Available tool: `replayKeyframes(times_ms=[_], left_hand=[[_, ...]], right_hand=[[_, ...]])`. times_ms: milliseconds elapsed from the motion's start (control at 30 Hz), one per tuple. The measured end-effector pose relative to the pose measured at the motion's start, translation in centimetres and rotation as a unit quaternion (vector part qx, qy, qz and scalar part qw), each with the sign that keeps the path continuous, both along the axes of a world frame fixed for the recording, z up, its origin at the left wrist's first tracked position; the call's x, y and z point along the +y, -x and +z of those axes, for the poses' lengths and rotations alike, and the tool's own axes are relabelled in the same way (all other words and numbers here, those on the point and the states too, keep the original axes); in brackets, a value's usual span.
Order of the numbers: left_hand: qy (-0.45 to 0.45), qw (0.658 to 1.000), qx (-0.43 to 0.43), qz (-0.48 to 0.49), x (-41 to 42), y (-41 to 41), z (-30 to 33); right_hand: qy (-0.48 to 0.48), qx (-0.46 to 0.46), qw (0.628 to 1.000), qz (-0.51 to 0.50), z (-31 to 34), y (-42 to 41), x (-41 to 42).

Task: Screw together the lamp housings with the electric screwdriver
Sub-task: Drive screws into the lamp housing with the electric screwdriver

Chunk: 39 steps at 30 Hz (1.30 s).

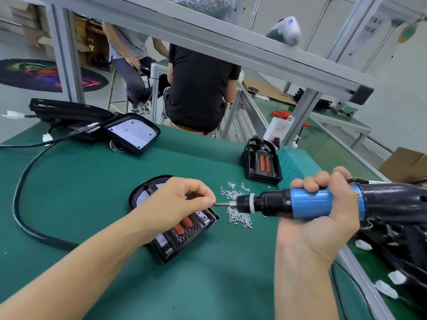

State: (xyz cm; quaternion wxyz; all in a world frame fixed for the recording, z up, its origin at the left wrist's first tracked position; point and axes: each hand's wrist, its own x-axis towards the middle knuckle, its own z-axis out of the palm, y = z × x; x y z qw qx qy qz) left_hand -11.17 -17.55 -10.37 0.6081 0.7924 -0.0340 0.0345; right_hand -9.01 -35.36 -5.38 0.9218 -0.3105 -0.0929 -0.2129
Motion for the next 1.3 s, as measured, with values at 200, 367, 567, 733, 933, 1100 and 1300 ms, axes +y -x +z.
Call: replayKeyframes(times_ms=[200,367,567,733,933,1100,1300], left_hand=[[-0.107,0.994,-0.005,-0.03,-0.5,-1.0,0.9],[-0.151,0.986,-0.01,-0.073,-1.4,-1.7,1.7],[-0.242,0.968,-0.033,-0.061,-0.7,-1.2,0.9],[-0.311,0.949,-0.029,-0.049,3.2,1.7,-0.5],[-0.4,0.913,-0.078,-0.023,5.0,3.9,-2.3],[-0.48,0.872,-0.098,0.012,4.7,4.0,-3.5],[-0.531,0.843,-0.086,0.008,4.5,3.6,-4.1]], right_hand=[[0.019,-0.007,1.0,-0.016,0.0,0.0,-0.4],[0.024,-0.003,0.999,-0.03,-0.2,-0.1,-0.9],[0.011,-0.02,1.0,-0.013,0.3,0.0,-2.4],[0.025,-0.008,1.0,0.013,-0.5,0.5,-1.0],[0.061,0.01,0.995,0.077,-1.9,1.2,2.4],[0.127,0.001,0.987,0.102,-2.9,1.6,5.0],[0.221,-0.016,0.97,0.104,-3.7,1.9,7.0]])
